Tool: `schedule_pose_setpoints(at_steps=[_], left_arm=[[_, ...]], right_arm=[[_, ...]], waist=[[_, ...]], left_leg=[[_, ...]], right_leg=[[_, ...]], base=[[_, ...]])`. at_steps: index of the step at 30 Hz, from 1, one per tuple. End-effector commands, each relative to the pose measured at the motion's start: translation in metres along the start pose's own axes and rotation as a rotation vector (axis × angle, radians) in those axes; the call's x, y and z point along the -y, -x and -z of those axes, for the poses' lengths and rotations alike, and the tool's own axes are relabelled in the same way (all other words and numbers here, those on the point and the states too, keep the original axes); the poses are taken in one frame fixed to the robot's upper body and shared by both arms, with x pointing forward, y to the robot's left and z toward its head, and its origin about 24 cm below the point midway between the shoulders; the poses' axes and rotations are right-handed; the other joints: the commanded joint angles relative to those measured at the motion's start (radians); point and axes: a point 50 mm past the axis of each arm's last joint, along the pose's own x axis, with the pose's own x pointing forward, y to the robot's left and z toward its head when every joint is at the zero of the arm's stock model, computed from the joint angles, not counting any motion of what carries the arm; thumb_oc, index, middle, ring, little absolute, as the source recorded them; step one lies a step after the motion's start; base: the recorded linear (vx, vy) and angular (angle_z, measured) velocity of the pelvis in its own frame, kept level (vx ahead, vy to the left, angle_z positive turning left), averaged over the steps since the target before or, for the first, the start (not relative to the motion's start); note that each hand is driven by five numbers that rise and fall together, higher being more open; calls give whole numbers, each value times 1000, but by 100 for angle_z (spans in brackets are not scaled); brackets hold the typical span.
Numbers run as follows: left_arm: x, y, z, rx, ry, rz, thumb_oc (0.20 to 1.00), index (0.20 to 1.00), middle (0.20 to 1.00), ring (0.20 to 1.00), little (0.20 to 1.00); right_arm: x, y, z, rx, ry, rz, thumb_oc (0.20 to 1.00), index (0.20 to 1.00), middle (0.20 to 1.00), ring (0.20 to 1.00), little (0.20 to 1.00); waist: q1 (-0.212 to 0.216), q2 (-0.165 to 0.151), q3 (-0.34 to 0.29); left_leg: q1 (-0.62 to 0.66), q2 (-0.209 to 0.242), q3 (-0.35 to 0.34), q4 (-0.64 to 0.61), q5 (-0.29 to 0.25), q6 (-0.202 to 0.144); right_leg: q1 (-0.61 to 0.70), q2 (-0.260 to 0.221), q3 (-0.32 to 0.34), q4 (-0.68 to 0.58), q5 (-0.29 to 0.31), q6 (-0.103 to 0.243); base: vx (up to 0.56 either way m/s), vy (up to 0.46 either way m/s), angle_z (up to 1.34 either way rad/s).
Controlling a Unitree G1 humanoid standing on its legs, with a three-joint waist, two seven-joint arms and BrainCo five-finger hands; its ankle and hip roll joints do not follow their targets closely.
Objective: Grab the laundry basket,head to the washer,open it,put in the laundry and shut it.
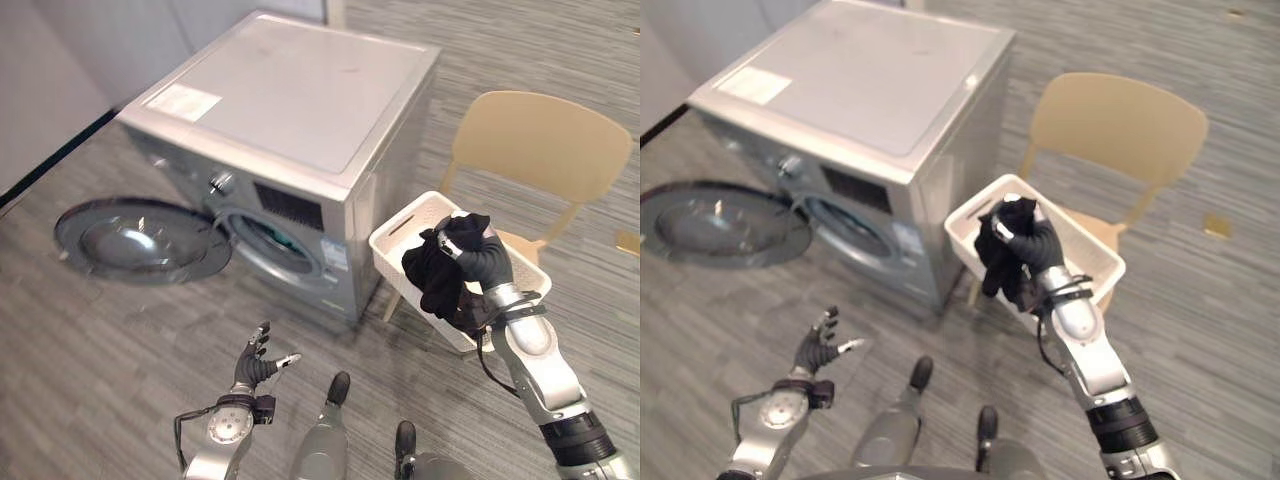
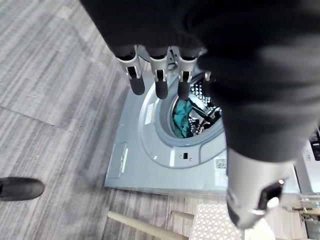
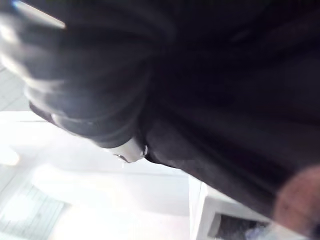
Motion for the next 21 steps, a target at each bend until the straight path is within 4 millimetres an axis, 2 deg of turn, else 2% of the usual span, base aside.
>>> schedule_pose_setpoints(at_steps=[1,4,6,9,11,13,14,16,19,20,21], left_arm=[[-1,-12,-52,248,-69,39,1000,1000,1000,1000,1000],[11,-14,-77,369,-148,101,1000,1000,1000,1000,1000],[21,-17,-91,431,-175,135,1000,1000,1000,1000,1000],[52,-27,-124,560,-223,187,1000,1000,1000,1000,1000],[59,-29,-130,580,-226,203,1000,1000,1000,1000,1000],[82,-36,-148,635,-247,255,1000,1000,1000,1000,1000],[82,-36,-149,636,-247,255,1000,1000,1000,1000,1000],[104,-43,-161,652,-263,303,1000,1000,1000,1000,1000],[116,-50,-167,652,-308,326,1000,1000,1000,1000,1000],[120,-54,-167,646,-347,334,564,564,564,564,564],[120,-54,-167,646,-347,334,200,200,200,200,200]], right_arm=[[-5,-12,-56,312,-69,-26,200,200,200,200,200],[-13,-11,-68,361,-84,-90,200,200,200,200,200],[-23,-14,-73,385,-114,-138,200,200,200,200,200],[-45,-24,-88,461,-169,-210,200,200,200,200,200],[-50,-27,-92,476,-180,-231,200,200,200,200,200],[-66,-34,-102,511,-232,-292,200,200,200,200,200],[-66,-35,-102,512,-231,-292,200,200,200,200,200],[-82,-42,-114,550,-293,-349,200,200,200,200,200],[-89,-46,-118,560,-326,-373,200,200,200,200,200],[-93,-47,-119,551,-353,-391,200,200,200,200,200],[-93,-47,-119,551,-353,-391,200,200,200,200,200]], waist=[[-63,-97,-13],[-103,-119,-28],[-128,-122,-47],[-158,-112,-105],[-163,-113,-113],[-168,-116,-135],[-167,-116,-134],[-170,-122,-146],[-173,-125,-148],[-177,-125,-151],[-177,-125,-151]], left_leg=[[-4,-123,175,59,81,62],[56,-113,220,160,-28,77],[137,-100,231,161,-82,74],[212,-102,242,40,-58,72],[234,-106,240,7,-53,73],[270,-112,244,-31,-52,76],[271,-112,244,-33,-52,76],[297,-116,251,-50,-55,82],[306,-118,260,-54,-59,86],[313,-118,268,-56,-63,90],[314,-118,268,-56,-63,90]], right_leg=[[160,-90,-19,-171,-43,159],[149,-125,-77,-181,-23,160],[147,-134,-101,-186,-18,159],[158,-131,-132,-204,1,167],[168,-130,-133,-210,2,170],[183,-133,-136,-213,5,175],[184,-133,-135,-213,5,175],[190,-137,-124,-209,14,182],[186,-140,-117,-202,17,187],[184,-143,-108,-198,21,191],[184,-143,-108,-198,21,191]], base=[[-254,-46,109],[-176,-18,94],[-61,55,84],[16,127,49],[39,86,34],[18,130,18],[9,97,2],[-8,104,-4],[-18,83,-9],[-12,72,-9],[-8,66,-9]])
